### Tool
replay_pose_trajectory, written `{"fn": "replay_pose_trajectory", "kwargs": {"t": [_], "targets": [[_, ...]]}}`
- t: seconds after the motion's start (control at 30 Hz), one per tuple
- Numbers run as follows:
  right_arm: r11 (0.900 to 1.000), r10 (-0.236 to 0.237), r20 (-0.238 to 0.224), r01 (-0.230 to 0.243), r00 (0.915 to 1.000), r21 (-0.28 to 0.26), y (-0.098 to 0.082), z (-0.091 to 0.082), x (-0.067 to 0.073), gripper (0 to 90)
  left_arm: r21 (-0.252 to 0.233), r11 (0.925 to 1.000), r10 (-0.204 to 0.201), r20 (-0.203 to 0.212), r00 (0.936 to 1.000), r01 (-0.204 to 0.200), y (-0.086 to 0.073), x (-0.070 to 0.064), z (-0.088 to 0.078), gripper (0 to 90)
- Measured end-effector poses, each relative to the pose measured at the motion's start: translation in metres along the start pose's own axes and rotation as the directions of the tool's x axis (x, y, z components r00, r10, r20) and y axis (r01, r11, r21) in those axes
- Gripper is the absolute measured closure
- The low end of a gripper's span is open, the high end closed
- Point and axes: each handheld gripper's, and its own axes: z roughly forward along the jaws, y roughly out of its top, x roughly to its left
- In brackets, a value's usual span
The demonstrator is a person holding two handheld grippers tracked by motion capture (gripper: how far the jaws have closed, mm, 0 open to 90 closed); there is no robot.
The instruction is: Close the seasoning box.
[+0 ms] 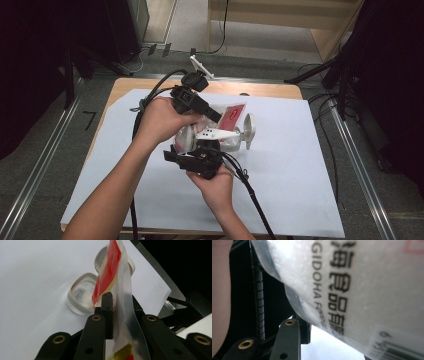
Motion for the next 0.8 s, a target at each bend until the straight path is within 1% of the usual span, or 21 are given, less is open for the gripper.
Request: {"fn": "replay_pose_trajectory", "kwargs": {"t": [0.13, 0.2, 0.23, 0.33, 0.43, 0.47, 0.53, 0.57, 0.6, 0.67, 0.7, 0.73, 0.8], "targets": [[1.0, 0.003, 0.001, -0.002, 1.0, -0.003, 0.0003, 0.0001, -0.0002, 63.0, 0.003, 1.0, -0.003, 0.001, 1.0, 0.003, 0.001, -0.0002, 0.0, 80.6], [1.0, 0.007, 0.003, -0.007, 1.0, -0.004, 0.0007, -0.0003, -0.0003, 63.2, -0.005, 1.0, -0.007, 0.004, 1.0, 0.007, 0.0016, -0.0001, 0.0007, 80.5], [1.0, 0.008, 0.002, -0.008, 1.0, -0.006, 0.0008, -0.0003, -0.0005, 63.2, 0.006, 1.0, 0.006, 0.002, 1.0, -0.006, 0.002, 0.0006, -0.0001, 80.5], [1.0, 0.017, 0.003, -0.017, 0.9998, -0.012, 0.0009, -0.0004, -0.0003, 63.1, 0.005, 1.0, 0.009, -0.006, 0.9999, -0.009, 0.0028, -0.0013, 0.0004, 80.7], [1.0, 0.021, 0.005, -0.021, 0.9998, -0.021, 0.0009, 0.0006, 0.0005, 63.1, 0.013, 0.9997, 0.021, -0.013, 0.9997, -0.021, 0.0031, -0.0014, -0.0001, 81.6], [1.0, 0.02, 0.007, -0.02, 0.9998, -0.021, 0.0008, 0.0008, 0.0007, 63.1, 0.016, 0.9996, 0.025, -0.019, 0.9995, -0.025, 0.0031, -0.0015, -0.0002, 81.9], [1.0, 0.016, 0.012, -0.016, 0.9998, -0.024, 0.0003, 0.0017, 0.0015, 63.0, 0.008, 0.9999, 0.015, -0.026, 0.9996, -0.015, 0.0027, -0.0024, 0.0004, 82.3], [1.0, 0.016, 0.01, -0.015, 0.9998, -0.025, 0.0002, 0.0021, 0.0018, 63.0, 0.008, 0.9998, 0.018, -0.028, 0.9995, -0.018, 0.0025, -0.002, 0.0004, 82.3], [1.0, 0.016, 0.007, -0.015, 0.9999, -0.024, 0.0002, 0.0025, 0.0023, 63.0, 0.016, 0.9997, 0.021, -0.032, 0.9993, -0.02, 0.0027, -0.002, -0.0002, 82.3], [1.0, 0.014, 0.008, -0.014, 0.9999, -0.023, 0.0002, 0.0028, 0.0029, 63.1, 0.015, 0.9997, 0.02, -0.032, 0.9993, -0.02, 0.0028, -0.0017, 0.0, 82.3], [1.0, 0.014, 0.007, -0.014, 0.9999, -0.022, 0.0002, 0.0027, 0.0032, 63.1, 0.023, 0.9993, 0.03, -0.032, 0.999, -0.029, 0.0031, -0.0008, -0.0004, 82.3], [1.0, 0.012, 0.008, -0.012, 0.9999, -0.023, 0.0002, 0.0026, 0.0032, 63.1, 0.017, 0.9994, 0.03, -0.028, 0.9992, -0.029, 0.0033, -0.0005, 0.0002, 82.3], [1.0, 0.008, 0.01, -0.008, 0.9999, -0.024, 0.0004, 0.002, 0.0033, 63.2, 0.024, 0.9994, 0.027, -0.029, 0.9992, -0.026, 0.0046, -0.0002, 0.0005, 82.2]]}}
